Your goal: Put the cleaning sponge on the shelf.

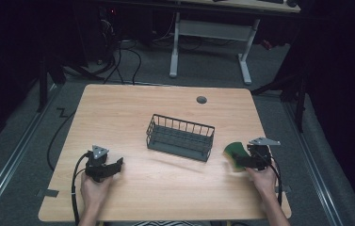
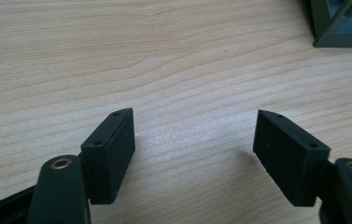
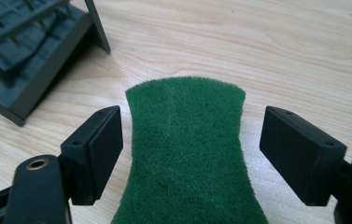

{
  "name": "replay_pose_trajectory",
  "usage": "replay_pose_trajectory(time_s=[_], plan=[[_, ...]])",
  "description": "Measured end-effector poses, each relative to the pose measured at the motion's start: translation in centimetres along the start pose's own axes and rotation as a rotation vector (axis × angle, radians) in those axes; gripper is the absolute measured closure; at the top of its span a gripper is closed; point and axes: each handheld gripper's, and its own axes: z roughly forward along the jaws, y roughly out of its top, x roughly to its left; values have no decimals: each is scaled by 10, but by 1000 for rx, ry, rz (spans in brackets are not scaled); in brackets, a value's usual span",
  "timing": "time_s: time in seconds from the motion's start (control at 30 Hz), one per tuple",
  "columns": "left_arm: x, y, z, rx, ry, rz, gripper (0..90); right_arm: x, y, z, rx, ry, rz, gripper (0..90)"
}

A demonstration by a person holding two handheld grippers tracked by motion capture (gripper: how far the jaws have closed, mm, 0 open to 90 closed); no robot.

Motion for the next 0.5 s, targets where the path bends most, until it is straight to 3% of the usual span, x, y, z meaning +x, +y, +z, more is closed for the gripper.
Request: replay_pose_trajectory(time_s=[0.17,0.5], plan=[[-7,0,2,15,35,35,271,0,-1,6,22,9,15,204],[-7,0,2,15,33,34,263,1,-2,13,59,11,7,279]])
